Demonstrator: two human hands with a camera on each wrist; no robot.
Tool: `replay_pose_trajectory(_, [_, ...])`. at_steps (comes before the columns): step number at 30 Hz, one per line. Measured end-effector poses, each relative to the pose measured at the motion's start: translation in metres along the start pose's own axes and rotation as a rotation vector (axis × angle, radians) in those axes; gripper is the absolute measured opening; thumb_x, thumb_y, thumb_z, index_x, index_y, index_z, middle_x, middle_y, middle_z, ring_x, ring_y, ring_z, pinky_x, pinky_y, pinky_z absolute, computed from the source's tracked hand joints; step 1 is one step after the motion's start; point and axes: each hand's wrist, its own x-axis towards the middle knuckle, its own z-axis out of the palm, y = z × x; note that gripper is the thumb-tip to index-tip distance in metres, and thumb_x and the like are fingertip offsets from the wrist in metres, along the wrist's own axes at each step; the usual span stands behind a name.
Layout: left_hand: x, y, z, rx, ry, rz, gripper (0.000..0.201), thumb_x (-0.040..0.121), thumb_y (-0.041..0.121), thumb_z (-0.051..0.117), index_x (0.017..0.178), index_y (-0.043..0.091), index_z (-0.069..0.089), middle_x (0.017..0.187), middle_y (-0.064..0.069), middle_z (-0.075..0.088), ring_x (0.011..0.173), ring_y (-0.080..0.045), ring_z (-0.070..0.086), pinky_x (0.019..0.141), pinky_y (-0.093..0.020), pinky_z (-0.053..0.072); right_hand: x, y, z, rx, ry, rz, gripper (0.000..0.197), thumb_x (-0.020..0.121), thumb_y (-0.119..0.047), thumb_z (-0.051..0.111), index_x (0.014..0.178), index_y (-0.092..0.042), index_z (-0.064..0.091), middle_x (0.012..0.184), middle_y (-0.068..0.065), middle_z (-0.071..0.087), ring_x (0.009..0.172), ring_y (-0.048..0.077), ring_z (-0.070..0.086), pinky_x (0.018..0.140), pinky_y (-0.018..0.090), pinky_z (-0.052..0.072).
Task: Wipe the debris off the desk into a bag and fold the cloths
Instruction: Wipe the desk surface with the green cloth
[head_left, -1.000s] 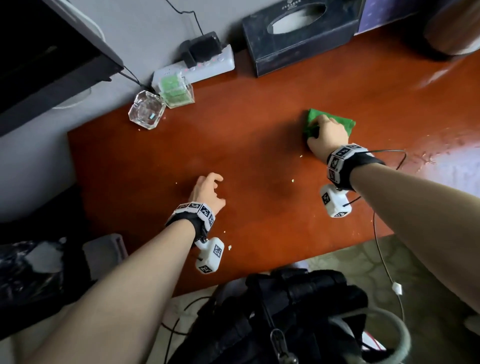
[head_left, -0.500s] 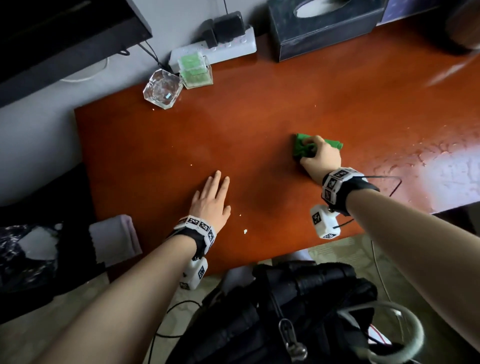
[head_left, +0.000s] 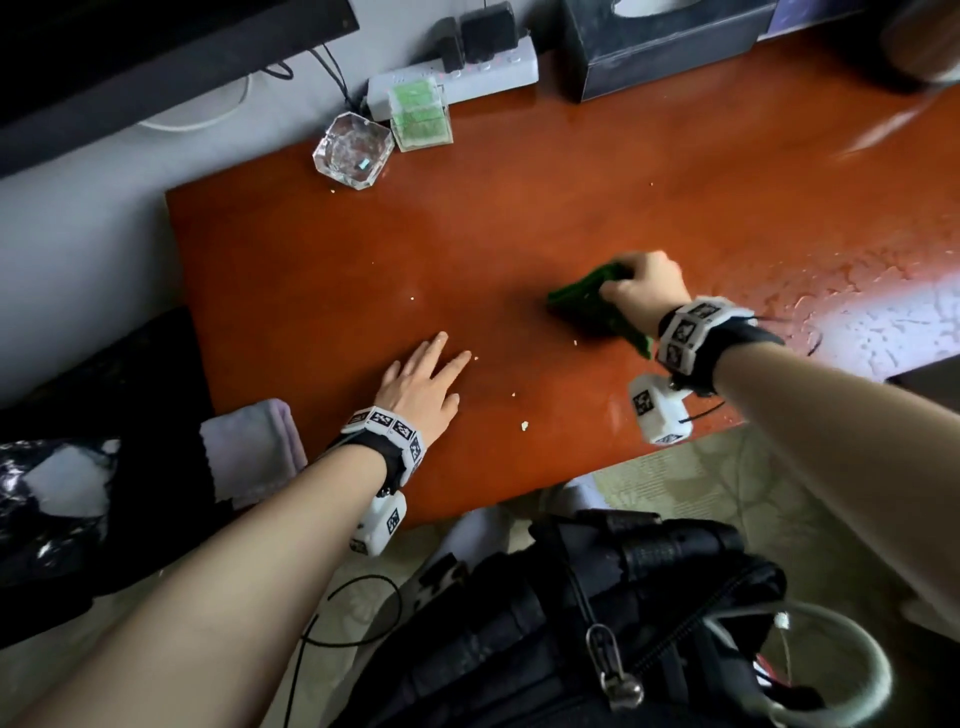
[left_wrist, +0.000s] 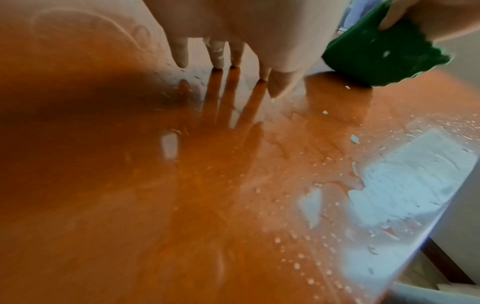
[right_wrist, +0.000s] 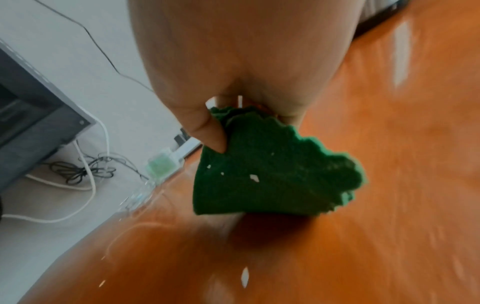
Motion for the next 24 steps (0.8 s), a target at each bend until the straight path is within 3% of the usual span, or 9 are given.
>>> replay_pose_trajectory(3, [-0.009, -0.02, 0.0, -0.006, 0.009, -0.113, 0.062, 0.102, 0.038, 0.04, 0.156, 0.04, 0.01, 0.166, -0.002, -0.008, 0.153, -0.024, 0.005, 0.121, -0.051, 0.016, 0.008, -0.001, -0.033, -0.073, 0.086, -0.041, 0.023, 0.078, -0.013, 0.059, 0.098, -0.015, 0.07, 0.093, 0.016, 0.069, 0.092, 0.032, 0.063, 0.075, 0.034, 0.053])
replay_pose_trajectory(6, [-0.021, -0.036, 0.003, -0.02, -0.004, -0.157, 0.062, 0.103, 0.038, 0.039, 0.156, 0.041, 0.007, 0.166, -0.001, -0.009, 0.153, -0.023, 0.003, 0.121, -0.051, 0.015, 0.009, 0.004, -0.035, -0.18, 0.093, -0.038, 0.028, 0.077, -0.012, 0.058, 0.103, -0.017, 0.069, 0.096, 0.017, 0.068, 0.093, 0.034, 0.061, 0.076, 0.035, 0.052])
replay_pose_trajectory(10, [-0.03, -0.044, 0.006, -0.06, 0.006, -0.152, 0.059, 0.103, 0.038, 0.039, 0.156, 0.04, 0.012, 0.166, 0.002, -0.006, 0.153, -0.022, 0.003, 0.119, -0.05, 0.021, -0.009, 0.021, 0.018, -0.264, -0.027, 0.014, 0.026, 0.08, -0.013, 0.057, 0.105, -0.018, 0.065, 0.102, 0.017, 0.061, 0.096, 0.036, 0.059, 0.078, 0.034, 0.046])
replay_pose_trajectory(14, [-0.035, -0.05, 0.011, -0.086, 0.007, -0.142, 0.058, 0.103, 0.038, 0.039, 0.155, 0.039, 0.014, 0.166, 0.005, -0.006, 0.153, -0.02, 0.002, 0.116, -0.047, 0.027, -0.038, 0.017, 0.082, -0.247, 0.003, 0.014, 0.027, 0.086, -0.016, 0.053, 0.112, -0.014, 0.062, 0.108, 0.018, 0.047, 0.097, 0.037, 0.056, 0.081, 0.037, 0.043])
replay_pose_trajectory(20, [-0.044, -0.06, 0.018, -0.115, 0.012, -0.087, 0.06, 0.102, 0.037, 0.043, 0.156, 0.038, 0.015, 0.166, 0.006, -0.007, 0.153, -0.019, 0.001, 0.119, -0.047, 0.021, -0.07, -0.014, 0.135, -0.169, -0.095, -0.067, 0.027, 0.084, -0.013, 0.055, 0.109, -0.014, 0.064, 0.106, 0.015, 0.048, 0.099, 0.033, 0.054, 0.084, 0.035, 0.042])
replay_pose_trajectory(22, [-0.048, -0.065, 0.02, -0.116, 0.008, -0.075, 0.06, 0.101, 0.037, 0.044, 0.155, 0.038, 0.017, 0.166, 0.008, -0.006, 0.153, -0.017, 0.002, 0.119, -0.047, 0.022, -0.077, -0.025, 0.145, -0.114, -0.13, -0.055, 0.026, 0.084, -0.01, 0.055, 0.109, -0.012, 0.064, 0.107, 0.016, 0.051, 0.103, 0.033, 0.054, 0.086, 0.033, 0.039])
replay_pose_trajectory(24, [-0.05, -0.071, 0.02, -0.112, 0.015, -0.065, 0.059, 0.1, 0.037, 0.046, 0.154, 0.039, 0.021, 0.166, 0.008, -0.002, 0.152, -0.017, 0.005, 0.119, -0.048, 0.023, -0.076, -0.037, 0.144, -0.042, -0.137, 0.002, 0.022, 0.084, -0.008, 0.056, 0.105, -0.008, 0.063, 0.106, 0.019, 0.058, 0.105, 0.033, 0.054, 0.08, 0.032, 0.038])
